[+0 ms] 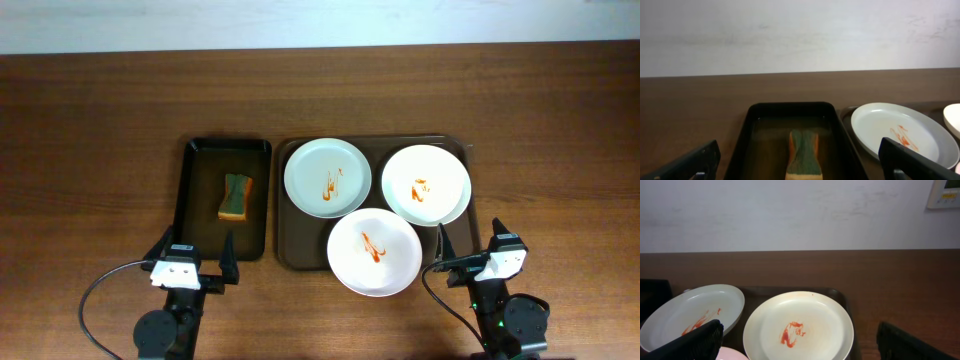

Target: Clean dirty plates on tray and stack at the side

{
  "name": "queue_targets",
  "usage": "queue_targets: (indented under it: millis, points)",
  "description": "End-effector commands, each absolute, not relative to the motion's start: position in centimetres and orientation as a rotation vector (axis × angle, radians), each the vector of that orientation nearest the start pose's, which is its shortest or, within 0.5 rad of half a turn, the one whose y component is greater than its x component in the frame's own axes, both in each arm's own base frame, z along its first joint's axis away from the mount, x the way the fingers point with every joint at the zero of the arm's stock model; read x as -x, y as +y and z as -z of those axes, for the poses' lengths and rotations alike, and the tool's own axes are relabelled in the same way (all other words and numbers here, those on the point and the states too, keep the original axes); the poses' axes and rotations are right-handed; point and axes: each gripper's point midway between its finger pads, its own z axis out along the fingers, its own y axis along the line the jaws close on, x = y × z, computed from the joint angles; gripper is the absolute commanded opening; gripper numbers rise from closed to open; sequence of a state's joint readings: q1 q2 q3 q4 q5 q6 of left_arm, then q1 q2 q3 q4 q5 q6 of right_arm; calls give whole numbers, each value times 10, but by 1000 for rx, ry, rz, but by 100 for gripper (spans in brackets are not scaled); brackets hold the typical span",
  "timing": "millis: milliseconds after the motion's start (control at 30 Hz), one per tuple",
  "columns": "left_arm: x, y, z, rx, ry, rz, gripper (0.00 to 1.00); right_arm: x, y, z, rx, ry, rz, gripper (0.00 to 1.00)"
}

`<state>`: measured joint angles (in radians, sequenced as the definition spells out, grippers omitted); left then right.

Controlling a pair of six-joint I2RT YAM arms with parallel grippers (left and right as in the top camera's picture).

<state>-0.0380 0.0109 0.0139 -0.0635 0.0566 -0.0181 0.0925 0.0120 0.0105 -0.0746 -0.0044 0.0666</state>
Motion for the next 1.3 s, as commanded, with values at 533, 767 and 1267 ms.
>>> queue_targets:
  millis: [533, 767, 1267]
  points:
    - [-245, -58, -318, -406, 1939, 184, 100, -235, 51, -205, 138, 1559, -279, 98]
    - [-306, -66, -242, -414, 2341, 317, 100, -276, 72, -294, 271, 2142, -349, 98]
    - [-331, -19, -208, 230, 2480, 135, 84, -371, 115, -159, 46, 2957, -253, 62]
